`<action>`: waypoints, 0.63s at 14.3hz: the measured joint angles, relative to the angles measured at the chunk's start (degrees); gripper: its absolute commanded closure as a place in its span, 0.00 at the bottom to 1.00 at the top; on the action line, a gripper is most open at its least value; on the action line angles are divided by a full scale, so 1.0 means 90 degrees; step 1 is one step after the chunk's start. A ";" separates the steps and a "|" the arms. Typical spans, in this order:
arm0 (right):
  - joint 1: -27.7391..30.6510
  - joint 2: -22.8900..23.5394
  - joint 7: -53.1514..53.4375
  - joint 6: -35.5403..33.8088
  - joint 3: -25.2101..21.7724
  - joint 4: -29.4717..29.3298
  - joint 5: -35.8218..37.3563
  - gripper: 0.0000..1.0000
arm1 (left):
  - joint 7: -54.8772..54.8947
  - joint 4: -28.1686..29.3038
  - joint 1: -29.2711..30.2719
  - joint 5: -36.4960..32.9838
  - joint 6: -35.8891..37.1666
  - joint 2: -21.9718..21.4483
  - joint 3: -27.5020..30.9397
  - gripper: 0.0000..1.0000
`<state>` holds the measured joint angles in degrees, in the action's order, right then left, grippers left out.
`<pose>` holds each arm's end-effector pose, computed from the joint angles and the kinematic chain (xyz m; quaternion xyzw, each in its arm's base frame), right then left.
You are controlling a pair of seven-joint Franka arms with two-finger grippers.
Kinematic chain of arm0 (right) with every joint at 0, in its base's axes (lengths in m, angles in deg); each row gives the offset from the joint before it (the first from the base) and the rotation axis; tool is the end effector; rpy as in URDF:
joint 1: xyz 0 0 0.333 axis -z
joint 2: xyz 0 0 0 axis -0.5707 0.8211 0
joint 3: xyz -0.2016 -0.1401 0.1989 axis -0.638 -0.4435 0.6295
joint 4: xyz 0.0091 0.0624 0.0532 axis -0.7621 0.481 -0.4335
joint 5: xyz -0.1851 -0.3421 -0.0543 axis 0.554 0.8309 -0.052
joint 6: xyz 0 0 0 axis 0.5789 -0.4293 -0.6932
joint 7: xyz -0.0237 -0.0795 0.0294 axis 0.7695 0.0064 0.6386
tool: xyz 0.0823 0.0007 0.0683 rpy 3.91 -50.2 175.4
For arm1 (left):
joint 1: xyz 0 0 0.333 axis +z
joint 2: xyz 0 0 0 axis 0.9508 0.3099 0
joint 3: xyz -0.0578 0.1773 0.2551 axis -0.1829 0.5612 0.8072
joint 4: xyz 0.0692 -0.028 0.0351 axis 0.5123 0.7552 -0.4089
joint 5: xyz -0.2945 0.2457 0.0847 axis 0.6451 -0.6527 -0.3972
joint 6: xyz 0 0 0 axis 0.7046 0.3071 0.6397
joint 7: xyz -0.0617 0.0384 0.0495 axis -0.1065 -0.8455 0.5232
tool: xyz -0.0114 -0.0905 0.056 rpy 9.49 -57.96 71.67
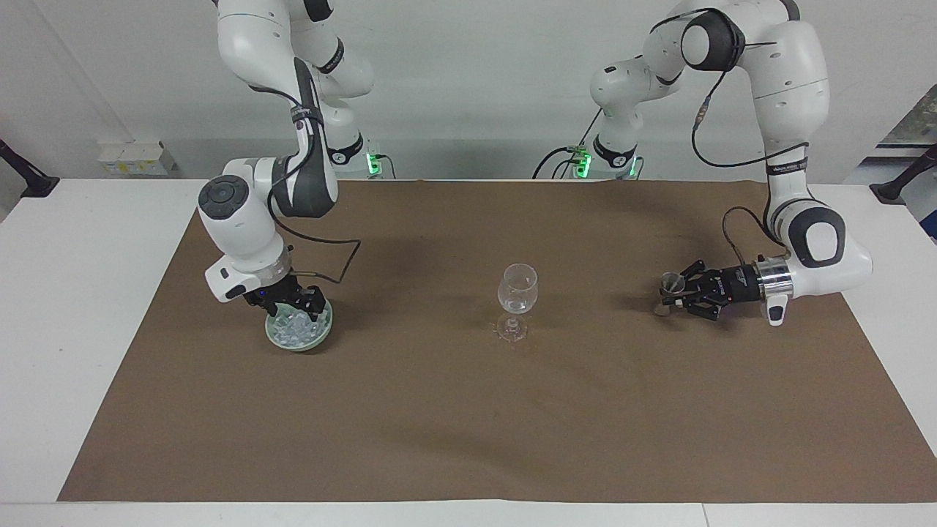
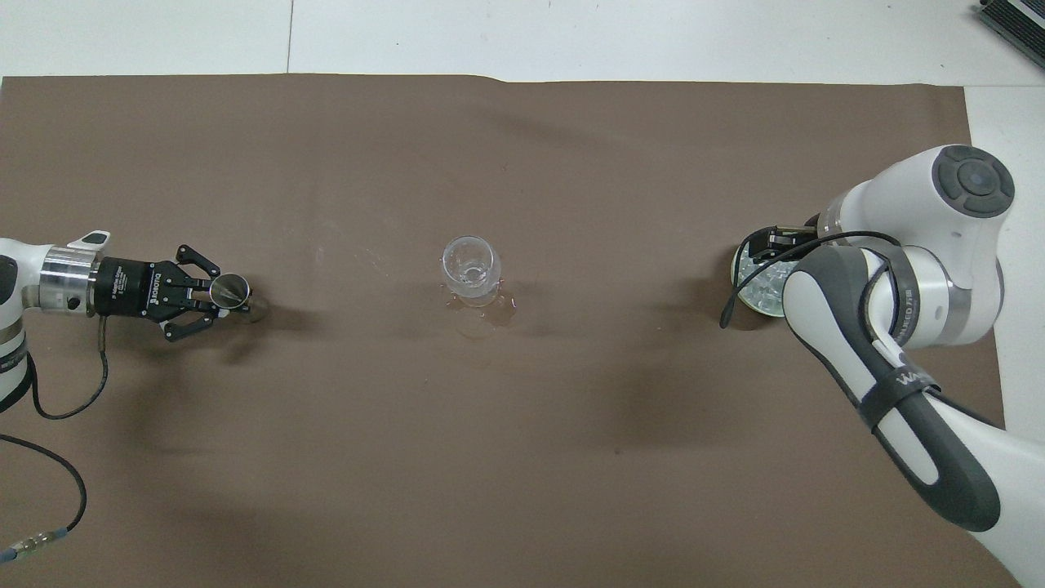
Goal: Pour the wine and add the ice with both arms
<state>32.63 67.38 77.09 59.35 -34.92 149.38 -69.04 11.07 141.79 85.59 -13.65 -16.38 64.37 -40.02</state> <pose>0.6207 0.0128 0.3564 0.9975 -0.0697 0.0103 0.0061 0.5814 0.0869 0.2621 0.6196 0.5737 -0.4100 0.3449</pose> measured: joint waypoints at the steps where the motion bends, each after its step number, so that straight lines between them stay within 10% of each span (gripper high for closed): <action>1: 0.0000 0.0051 -0.0014 0.0056 0.0000 0.0000 0.0001 0.13 | 0.0006 0.0000 0.0000 0.0000 -0.0005 0.0003 -0.0004 1.00; 9: 0.0000 0.0177 -0.0260 0.0082 0.0000 0.0002 0.0002 0.57 | 0.0151 0.0002 0.0065 0.0366 -0.0025 0.0196 -0.0017 1.00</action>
<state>32.63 68.98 74.75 60.08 -34.92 149.40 -69.02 12.43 141.81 86.18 -10.35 -16.60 66.13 -40.17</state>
